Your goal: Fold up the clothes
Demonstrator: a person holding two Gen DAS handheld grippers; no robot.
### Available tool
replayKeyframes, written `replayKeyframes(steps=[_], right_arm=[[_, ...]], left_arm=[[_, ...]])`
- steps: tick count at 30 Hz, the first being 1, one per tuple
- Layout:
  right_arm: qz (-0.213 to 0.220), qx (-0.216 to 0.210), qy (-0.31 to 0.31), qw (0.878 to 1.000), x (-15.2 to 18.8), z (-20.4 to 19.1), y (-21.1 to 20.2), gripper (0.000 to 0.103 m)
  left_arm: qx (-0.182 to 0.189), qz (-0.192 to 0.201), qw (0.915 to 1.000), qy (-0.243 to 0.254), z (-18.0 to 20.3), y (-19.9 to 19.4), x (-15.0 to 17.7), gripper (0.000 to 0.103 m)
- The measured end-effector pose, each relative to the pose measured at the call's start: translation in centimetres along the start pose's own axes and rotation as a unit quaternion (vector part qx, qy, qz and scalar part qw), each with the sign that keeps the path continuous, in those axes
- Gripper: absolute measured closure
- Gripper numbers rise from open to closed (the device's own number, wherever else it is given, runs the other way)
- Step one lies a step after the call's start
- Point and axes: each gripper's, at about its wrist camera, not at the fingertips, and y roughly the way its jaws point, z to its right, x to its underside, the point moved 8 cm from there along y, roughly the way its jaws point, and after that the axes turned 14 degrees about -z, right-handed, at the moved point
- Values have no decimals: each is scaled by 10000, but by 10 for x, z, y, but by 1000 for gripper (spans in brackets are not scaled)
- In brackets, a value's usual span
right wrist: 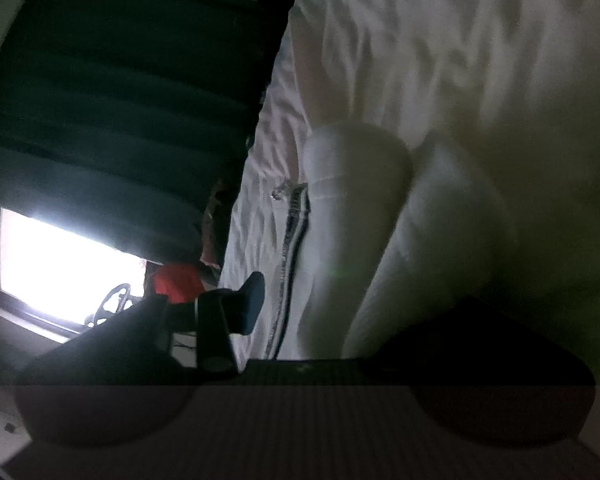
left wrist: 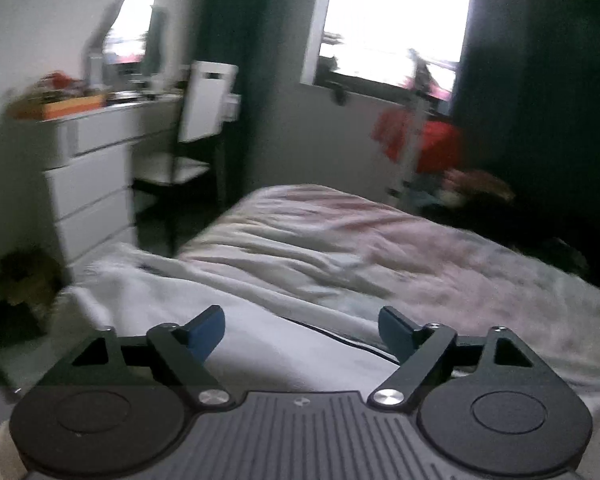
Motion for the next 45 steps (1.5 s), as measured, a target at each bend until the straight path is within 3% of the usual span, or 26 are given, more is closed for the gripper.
replayKeyframes(steps=[6,11,15,19,22,26,30,34,38,42,45], right_arm=[[62,51,-245,9997,1,-4,0,53],[256,-211,-585,9977,9,-24,-15,53],[328,-353,-750,9960,9,-33,-18,53],[240,-92,-448,9987,7,-21,-13,53],[127,370,-217,9990,9,-13,-9,60],[278,837,-685,9937,13,-30,-14,80],[549,1167,-1479,9805,19,-60,-18,84],[985,1211,-2706,9500,41,-115,-31,85],[1432,857,-3986,9018,84,-177,-49,85],[1564,437,-5283,8334,155,-223,-59,85],[1387,270,-6018,7861,217,-234,-55,85]], left_arm=[[124,-108,9983,557,43,14,22,13],[576,-316,9958,640,78,39,50,12],[383,-462,9916,1142,105,66,73,11],[-25,-452,9822,1824,123,87,91,5],[-55,-581,9838,1693,123,95,97,3],[-123,-791,9807,1785,122,104,102,3],[-143,-742,9807,1803,122,101,100,3],[-84,-762,9813,1767,121,95,95,3],[-10,-617,9828,1740,122,86,86,3],[17,-393,9858,1634,120,73,73,3],[71,-266,9902,1370,111,63,59,3]])
